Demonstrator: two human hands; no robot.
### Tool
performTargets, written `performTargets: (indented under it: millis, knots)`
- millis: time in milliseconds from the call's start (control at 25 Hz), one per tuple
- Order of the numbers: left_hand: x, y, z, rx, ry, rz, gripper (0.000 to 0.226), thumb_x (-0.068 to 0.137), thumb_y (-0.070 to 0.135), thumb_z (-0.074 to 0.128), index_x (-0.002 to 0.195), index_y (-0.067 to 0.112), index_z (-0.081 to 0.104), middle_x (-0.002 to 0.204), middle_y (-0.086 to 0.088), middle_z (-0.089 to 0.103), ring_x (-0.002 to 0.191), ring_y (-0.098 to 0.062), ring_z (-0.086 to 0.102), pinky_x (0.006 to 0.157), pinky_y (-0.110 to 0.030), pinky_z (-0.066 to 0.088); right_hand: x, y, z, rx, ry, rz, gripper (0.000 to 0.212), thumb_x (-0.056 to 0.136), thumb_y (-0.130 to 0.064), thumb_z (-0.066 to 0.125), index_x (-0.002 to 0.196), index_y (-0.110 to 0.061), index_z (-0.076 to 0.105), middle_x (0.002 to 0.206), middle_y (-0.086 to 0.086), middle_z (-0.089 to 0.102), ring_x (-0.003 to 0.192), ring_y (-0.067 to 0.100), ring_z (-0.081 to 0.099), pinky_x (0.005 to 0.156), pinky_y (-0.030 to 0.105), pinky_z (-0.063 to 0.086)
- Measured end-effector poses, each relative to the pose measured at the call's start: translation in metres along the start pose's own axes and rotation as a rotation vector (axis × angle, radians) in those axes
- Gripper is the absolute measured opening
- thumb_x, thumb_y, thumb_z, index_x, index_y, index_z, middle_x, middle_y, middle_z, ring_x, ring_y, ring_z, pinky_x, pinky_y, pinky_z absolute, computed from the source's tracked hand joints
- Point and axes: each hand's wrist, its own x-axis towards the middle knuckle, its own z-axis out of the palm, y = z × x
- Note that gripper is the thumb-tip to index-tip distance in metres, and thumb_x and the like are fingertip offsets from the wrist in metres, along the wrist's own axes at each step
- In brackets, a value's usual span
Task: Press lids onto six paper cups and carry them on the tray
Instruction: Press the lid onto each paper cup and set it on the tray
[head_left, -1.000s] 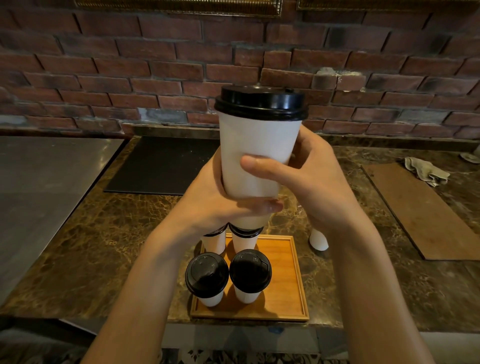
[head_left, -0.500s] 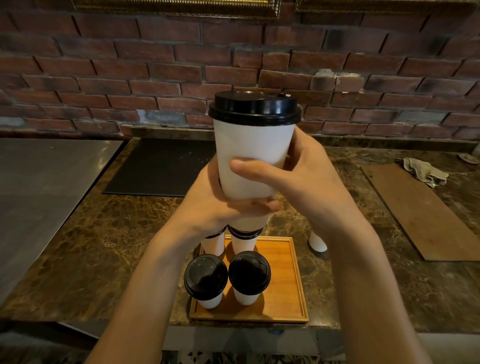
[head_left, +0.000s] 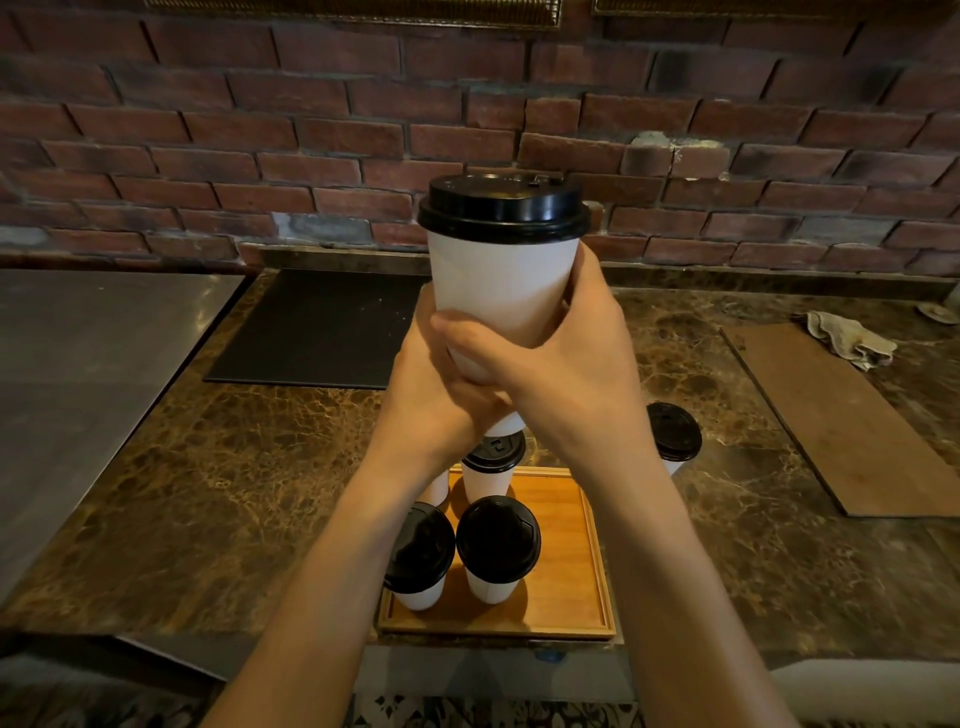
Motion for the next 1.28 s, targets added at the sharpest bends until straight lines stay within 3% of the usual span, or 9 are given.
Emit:
performTargets:
  millis: [80, 240, 400, 560, 720, 960, 1080, 1160, 1280]
  knots:
    - [0.000, 0.000, 0.001, -0.013, -0.004, -0.019, 0.059, 0.069, 0.029, 0.066, 0.122, 0.019, 0.041, 0.103, 0.020, 0.050, 0.090, 0.025, 0.051, 0.071, 0.002, 0.042, 0.000, 0.001, 0.001, 0.027, 0.017, 0.008, 0.091, 0.065, -0.041, 0.087, 0.140, -0.023, 0.041, 0.123, -0.011, 0.056, 0.114, 0.006, 0.055, 0.091, 0.037, 0.055]
    - [0.000, -0.006, 0.003, -0.046, 0.019, -0.046, 0.048, 0.081, 0.000, 0.065, 0.109, 0.027, 0.037, 0.098, 0.019, 0.046, 0.085, 0.020, 0.055, 0.063, 0.006, 0.039, 0.004, 0.000, -0.002, 0.044, 0.015, -0.011, 0.086, 0.063, -0.042, 0.087, 0.136, -0.024, 0.045, 0.120, -0.014, 0.057, 0.112, 0.004, 0.055, 0.089, 0.036, 0.055]
    - [0.006, 0.001, -0.003, -0.158, -0.068, -0.047, 0.057, 0.070, 0.014, 0.077, 0.110, 0.035, 0.041, 0.104, 0.018, 0.052, 0.090, 0.024, 0.054, 0.065, -0.001, 0.046, 0.006, -0.003, -0.007, 0.040, 0.023, -0.063, 0.081, 0.064, -0.044, 0.086, 0.133, -0.028, 0.047, 0.114, -0.020, 0.056, 0.107, -0.004, 0.055, 0.085, 0.025, 0.056]
    - [0.004, 0.007, -0.012, -0.196, -0.137, -0.024, 0.063, 0.058, 0.024, 0.078, 0.112, 0.033, 0.047, 0.101, 0.019, 0.061, 0.096, 0.015, 0.059, 0.067, -0.005, 0.049, 0.008, -0.002, -0.015, 0.098, -0.071, -0.090, 0.075, 0.068, -0.036, 0.087, 0.132, -0.025, 0.050, 0.115, -0.015, 0.059, 0.104, -0.004, 0.057, 0.079, 0.018, 0.055]
    - [0.002, 0.009, -0.024, -0.168, -0.285, -0.048, 0.070, 0.056, 0.015, 0.085, 0.115, 0.026, 0.050, 0.098, 0.026, 0.066, 0.098, 0.004, 0.062, 0.071, -0.008, 0.050, 0.009, 0.003, -0.024, 0.204, -0.200, -0.079, 0.065, 0.068, -0.030, 0.085, 0.125, -0.025, 0.054, 0.109, -0.014, 0.064, 0.103, -0.001, 0.061, 0.075, 0.017, 0.055]
    - [-0.002, 0.004, -0.028, -0.265, -0.414, -0.107, 0.061, 0.062, 0.013, 0.079, 0.115, 0.034, 0.056, 0.107, 0.011, 0.066, 0.104, -0.008, 0.063, 0.077, -0.019, 0.053, 0.009, 0.011, -0.033, 0.245, -0.336, -0.045, 0.060, 0.068, -0.023, 0.082, 0.122, -0.023, 0.056, 0.107, -0.012, 0.068, 0.104, 0.007, 0.065, 0.076, 0.020, 0.054]
    - [-0.004, 0.002, -0.027, -0.249, -0.407, -0.113, 0.064, 0.062, 0.012, 0.080, 0.118, 0.030, 0.055, 0.109, 0.009, 0.066, 0.106, -0.010, 0.062, 0.078, -0.021, 0.053, 0.009, 0.012, -0.036, 0.219, -0.377, -0.026, 0.062, 0.067, -0.023, 0.082, 0.123, -0.024, 0.056, 0.110, -0.009, 0.068, 0.106, 0.007, 0.065, 0.078, 0.022, 0.055]
    - [-0.003, 0.002, -0.025, -0.229, -0.393, -0.098, 0.065, 0.065, 0.000, 0.080, 0.118, 0.026, 0.055, 0.108, 0.009, 0.067, 0.105, -0.010, 0.063, 0.078, -0.020, 0.053, 0.010, 0.011, -0.036, 0.195, -0.379, -0.020, 0.062, 0.067, -0.024, 0.083, 0.122, -0.027, 0.055, 0.110, -0.012, 0.067, 0.105, 0.003, 0.064, 0.077, 0.019, 0.054]
    - [-0.003, 0.003, -0.023, -0.213, -0.362, -0.080, 0.068, 0.060, -0.005, 0.082, 0.116, 0.021, 0.053, 0.103, 0.013, 0.068, 0.100, -0.007, 0.065, 0.075, -0.016, 0.052, 0.009, 0.007, -0.030, 0.121, -0.314, -0.015, 0.069, 0.067, -0.030, 0.087, 0.125, -0.030, 0.051, 0.110, -0.015, 0.063, 0.102, -0.003, 0.061, 0.077, 0.018, 0.056]
